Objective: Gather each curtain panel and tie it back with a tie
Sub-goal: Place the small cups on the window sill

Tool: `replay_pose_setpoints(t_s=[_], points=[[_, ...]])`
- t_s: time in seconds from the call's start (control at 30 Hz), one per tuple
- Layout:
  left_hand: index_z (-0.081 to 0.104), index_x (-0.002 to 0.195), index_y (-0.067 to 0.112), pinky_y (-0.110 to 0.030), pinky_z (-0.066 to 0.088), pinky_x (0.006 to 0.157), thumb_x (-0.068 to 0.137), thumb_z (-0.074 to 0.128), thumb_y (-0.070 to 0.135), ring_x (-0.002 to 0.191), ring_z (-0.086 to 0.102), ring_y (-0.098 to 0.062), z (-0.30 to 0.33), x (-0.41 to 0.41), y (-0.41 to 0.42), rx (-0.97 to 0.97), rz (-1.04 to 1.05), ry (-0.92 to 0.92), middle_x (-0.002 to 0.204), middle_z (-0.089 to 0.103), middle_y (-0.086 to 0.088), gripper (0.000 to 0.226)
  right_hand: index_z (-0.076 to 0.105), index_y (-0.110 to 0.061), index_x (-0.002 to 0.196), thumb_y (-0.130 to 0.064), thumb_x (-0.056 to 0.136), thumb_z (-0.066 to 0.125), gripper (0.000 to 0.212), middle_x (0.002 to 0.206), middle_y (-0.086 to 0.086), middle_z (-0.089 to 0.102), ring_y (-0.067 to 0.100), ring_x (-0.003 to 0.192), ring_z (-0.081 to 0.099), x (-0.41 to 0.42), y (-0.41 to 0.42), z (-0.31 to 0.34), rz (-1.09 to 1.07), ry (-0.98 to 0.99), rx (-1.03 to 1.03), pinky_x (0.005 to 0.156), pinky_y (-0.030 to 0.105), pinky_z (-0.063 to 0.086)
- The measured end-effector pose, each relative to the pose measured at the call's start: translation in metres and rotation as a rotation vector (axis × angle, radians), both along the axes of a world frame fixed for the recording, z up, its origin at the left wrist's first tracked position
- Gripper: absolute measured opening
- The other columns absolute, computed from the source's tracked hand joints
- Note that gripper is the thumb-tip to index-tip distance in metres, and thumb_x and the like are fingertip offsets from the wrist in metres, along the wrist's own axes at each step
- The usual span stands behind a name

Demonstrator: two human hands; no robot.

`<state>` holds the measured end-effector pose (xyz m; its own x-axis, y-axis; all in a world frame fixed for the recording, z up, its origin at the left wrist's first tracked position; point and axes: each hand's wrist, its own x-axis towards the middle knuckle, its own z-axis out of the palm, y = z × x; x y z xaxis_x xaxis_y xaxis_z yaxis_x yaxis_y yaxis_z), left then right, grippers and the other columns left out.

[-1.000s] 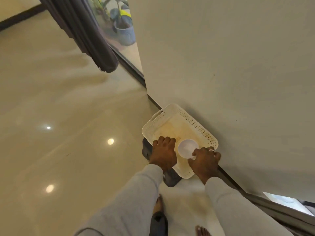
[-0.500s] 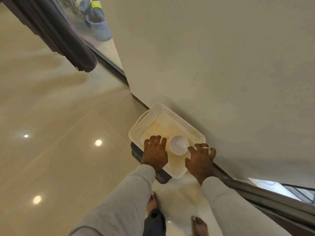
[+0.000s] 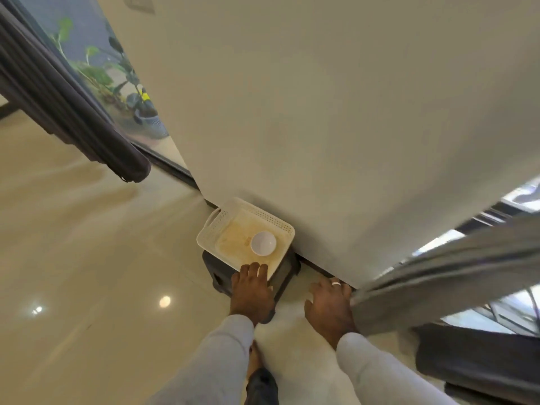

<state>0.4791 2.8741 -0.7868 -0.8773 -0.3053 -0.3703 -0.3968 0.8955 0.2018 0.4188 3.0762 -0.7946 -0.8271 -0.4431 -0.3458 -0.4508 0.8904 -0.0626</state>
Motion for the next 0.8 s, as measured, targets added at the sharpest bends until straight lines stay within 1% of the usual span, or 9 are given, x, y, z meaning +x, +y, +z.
replay_pose_setpoints(t_s=[0.1,0.17,0.23,0.33,0.43,0.57,0.67,0.73,0.8], points=[[0.048,0.152,0.017,-0.049,0.037,0.114,0.099,0.058,0.041,0.14,0.044,-0.035,0.015,0.031,0.067,-0.028,0.014,0.03,0.154,0.05,-0.008,0.059,0.064,-0.028,0.125,-0.049,0.094,0.048,0.041,0.133,0.003,0.063,0.03,0.128,0.053,0.037,0.068,0.018,-0.026,-0.051,-0.057,0.108,0.049,0.036],[0.05,0.148,0.018,-0.048,0.037,0.114,0.097,0.058,0.039,0.139,0.045,-0.034,0.024,0.055,0.122,-0.061,-0.004,0.039,0.152,0.051,-0.008,0.056,0.064,-0.028,0.126,-0.046,0.095,0.045,0.04,0.133,0.003,0.062,0.03,0.127,0.052,0.065,0.127,0.033,-0.031,-0.055,-0.104,0.11,0.049,0.035],[0.049,0.149,0.02,-0.048,0.037,0.115,0.096,0.056,0.039,0.143,0.043,-0.034,0.03,0.074,0.169,-0.074,-0.037,0.023,0.154,0.049,-0.008,0.057,0.065,-0.027,0.127,-0.044,0.097,0.043,0.04,0.133,0.002,0.062,0.028,0.126,0.052,0.091,0.181,0.044,-0.06,-0.039,-0.151,0.114,0.05,0.033],[0.043,0.156,0.02,-0.048,0.034,0.119,0.096,0.054,0.039,0.148,0.039,-0.035,0.047,0.089,0.238,-0.058,-0.113,0.011,0.161,0.043,-0.009,0.064,0.063,-0.029,0.134,-0.044,0.1,0.04,0.043,0.139,0.0,0.059,0.029,0.133,0.048,0.116,0.262,0.056,-0.156,-0.032,-0.188,0.118,0.052,0.031],[0.039,0.158,0.022,-0.052,0.028,0.128,0.101,0.051,0.044,0.154,0.035,-0.035,0.068,0.085,0.295,-0.009,-0.139,-0.024,0.167,0.038,-0.009,0.062,0.061,-0.031,0.135,-0.044,0.099,0.041,0.043,0.137,-0.001,0.059,0.028,0.129,0.049,0.121,0.319,0.066,-0.257,-0.045,-0.197,0.112,0.048,0.038],[0.033,0.163,0.026,-0.049,0.023,0.13,0.105,0.05,0.043,0.158,0.031,-0.03,0.083,0.066,0.357,0.04,-0.251,0.008,0.171,0.034,-0.004,0.062,0.063,-0.027,0.131,-0.045,0.096,0.047,0.042,0.135,0.001,0.06,0.028,0.127,0.051,0.111,0.36,0.07,-0.356,-0.009,-0.189,0.106,0.046,0.043],[0.04,0.158,0.027,-0.048,0.031,0.126,0.104,0.054,0.042,0.152,0.039,-0.028,0.074,0.047,0.391,0.044,-0.315,0.028,0.164,0.043,-0.002,0.057,0.066,-0.024,0.122,-0.046,0.094,0.05,0.039,0.124,0.004,0.064,0.028,0.117,0.055,0.097,0.381,0.057,-0.432,0.02,-0.173,0.097,0.043,0.048],[0.045,0.152,0.026,-0.047,0.037,0.121,0.102,0.056,0.042,0.144,0.046,-0.028,0.061,0.03,0.407,0.051,-0.365,0.024,0.156,0.05,-0.001,0.054,0.068,-0.022,0.116,-0.043,0.093,0.054,0.034,0.118,0.004,0.066,0.028,0.112,0.058,0.086,0.393,0.043,-0.481,0.044,-0.165,0.093,0.041,0.051],[0.046,0.151,0.025,-0.048,0.039,0.119,0.101,0.057,0.041,0.14,0.047,-0.028,0.042,0.011,0.421,0.059,-0.411,0.0,0.154,0.051,-0.002,0.054,0.068,-0.021,0.113,-0.038,0.092,0.058,0.029,0.115,0.005,0.067,0.027,0.108,0.059,0.072,0.402,0.025,-0.54,0.056,-0.174,0.091,0.039,0.051]])
